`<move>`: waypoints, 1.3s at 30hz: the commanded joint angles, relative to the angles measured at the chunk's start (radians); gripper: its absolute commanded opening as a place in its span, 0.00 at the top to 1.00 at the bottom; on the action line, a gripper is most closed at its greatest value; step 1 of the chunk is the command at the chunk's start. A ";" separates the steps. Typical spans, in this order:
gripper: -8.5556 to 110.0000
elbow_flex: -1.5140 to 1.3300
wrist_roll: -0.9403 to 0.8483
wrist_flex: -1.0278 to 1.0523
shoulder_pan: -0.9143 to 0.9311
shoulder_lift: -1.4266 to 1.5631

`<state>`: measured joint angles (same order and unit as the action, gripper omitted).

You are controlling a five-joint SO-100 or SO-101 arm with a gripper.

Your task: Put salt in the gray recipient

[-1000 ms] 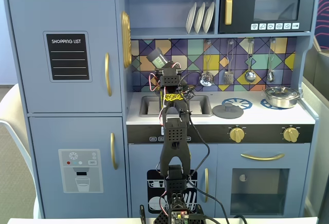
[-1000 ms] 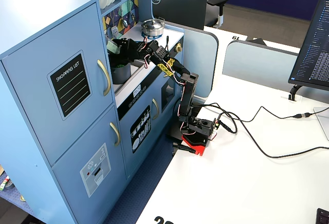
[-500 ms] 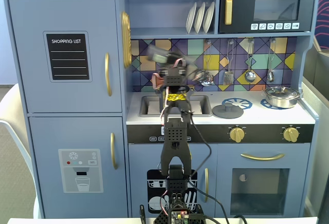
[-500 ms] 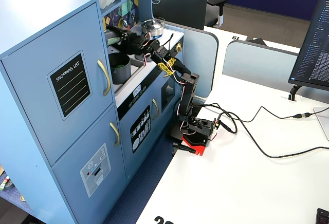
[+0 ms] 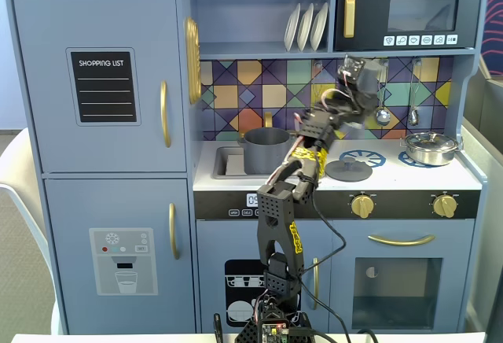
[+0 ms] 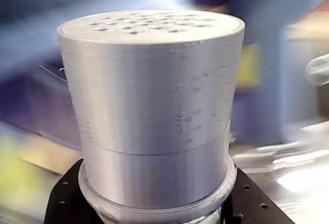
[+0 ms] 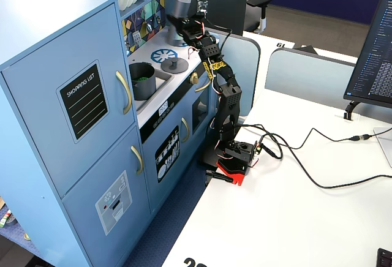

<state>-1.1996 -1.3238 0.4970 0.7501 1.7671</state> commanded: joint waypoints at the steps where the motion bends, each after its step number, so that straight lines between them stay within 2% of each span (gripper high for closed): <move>1: 0.93 -0.097 -0.176 -0.155 0.084 0.026; 9: 0.93 -0.322 -0.204 -0.393 0.140 -0.008; 26: 0.93 -0.330 -0.144 -0.440 0.156 -0.112; 39: 0.92 -0.399 -0.173 -0.476 0.158 -0.092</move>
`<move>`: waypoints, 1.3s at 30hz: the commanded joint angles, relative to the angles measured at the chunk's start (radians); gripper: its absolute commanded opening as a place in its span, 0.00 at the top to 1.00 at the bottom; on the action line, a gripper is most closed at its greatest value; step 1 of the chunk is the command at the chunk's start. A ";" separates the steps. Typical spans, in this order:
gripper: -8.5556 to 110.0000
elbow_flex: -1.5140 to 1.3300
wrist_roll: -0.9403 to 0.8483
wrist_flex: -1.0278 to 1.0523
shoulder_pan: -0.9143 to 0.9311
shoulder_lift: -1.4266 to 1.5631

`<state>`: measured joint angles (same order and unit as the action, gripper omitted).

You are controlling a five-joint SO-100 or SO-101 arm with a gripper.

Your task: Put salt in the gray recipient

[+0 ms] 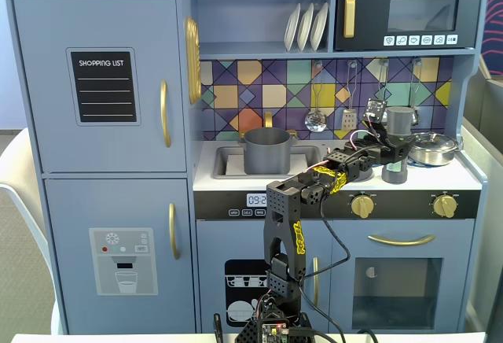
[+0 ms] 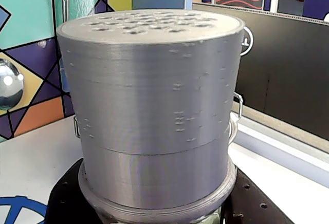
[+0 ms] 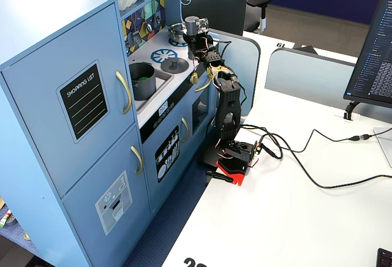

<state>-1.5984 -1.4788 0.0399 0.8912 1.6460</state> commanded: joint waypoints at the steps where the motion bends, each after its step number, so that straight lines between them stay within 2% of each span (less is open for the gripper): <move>1: 0.92 -0.006 -0.015 -0.021 0.017 0.034; 3: 0.87 -0.017 0.009 -0.028 0.017 0.041; 11: 0.52 -0.025 0.083 -0.043 0.034 0.061; 14: 0.49 -0.040 0.069 -0.041 0.040 0.087; 19: 0.52 -0.140 0.003 0.021 0.051 0.239; 23: 0.71 -0.304 -0.135 0.284 0.040 0.523; 25: 0.85 -0.367 -0.215 0.502 -0.002 0.693; 27: 0.93 -0.410 -0.219 0.729 -0.087 0.861; 30: 0.93 -0.454 -0.141 1.043 -0.313 1.046; 32: 0.93 -0.531 -0.098 1.164 -0.503 1.141; 35: 0.93 -0.749 -0.026 1.198 -0.723 1.249; 39: 0.93 -1.094 -0.054 1.169 -0.808 1.394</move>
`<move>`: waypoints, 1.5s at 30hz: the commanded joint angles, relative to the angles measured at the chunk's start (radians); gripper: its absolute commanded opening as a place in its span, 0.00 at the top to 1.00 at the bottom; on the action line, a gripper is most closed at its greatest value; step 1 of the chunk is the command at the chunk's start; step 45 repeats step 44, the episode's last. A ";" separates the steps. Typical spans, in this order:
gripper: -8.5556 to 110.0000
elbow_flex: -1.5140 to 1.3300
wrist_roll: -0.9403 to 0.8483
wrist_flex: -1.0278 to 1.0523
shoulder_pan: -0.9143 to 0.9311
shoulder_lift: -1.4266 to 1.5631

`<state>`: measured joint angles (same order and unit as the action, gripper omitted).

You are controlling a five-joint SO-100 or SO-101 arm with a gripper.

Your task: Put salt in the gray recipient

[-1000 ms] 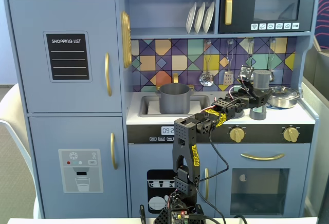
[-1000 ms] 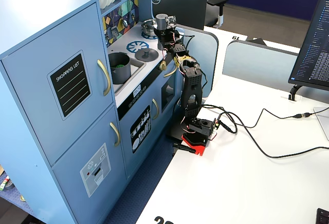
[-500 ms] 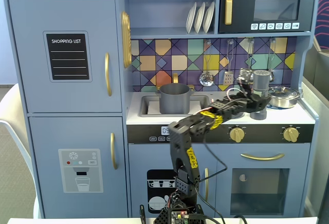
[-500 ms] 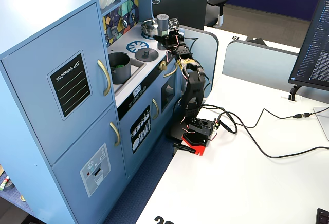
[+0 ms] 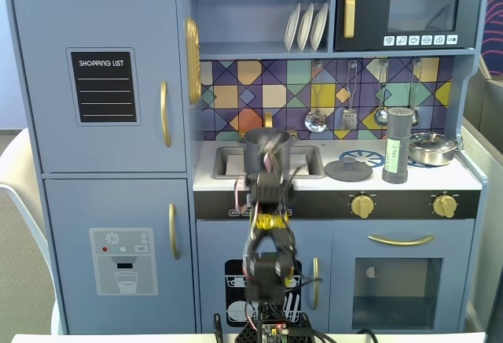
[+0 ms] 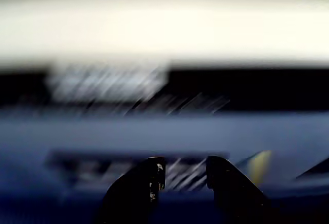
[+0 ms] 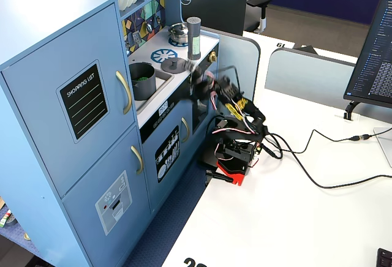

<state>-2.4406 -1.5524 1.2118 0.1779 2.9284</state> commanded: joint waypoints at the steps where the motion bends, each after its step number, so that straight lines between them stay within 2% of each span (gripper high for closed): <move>1: 0.93 -0.333 0.034 -0.025 -0.095 0.144; 5: 0.93 -0.571 0.063 -0.086 -0.091 0.235; 9: 0.93 -0.670 0.034 -0.069 -0.071 0.290; 19: 0.93 -0.675 0.052 0.072 -0.034 0.291; 21: 0.93 -0.675 -0.002 0.117 -0.028 0.291; 45: 0.88 -0.675 0.003 0.117 -0.035 0.291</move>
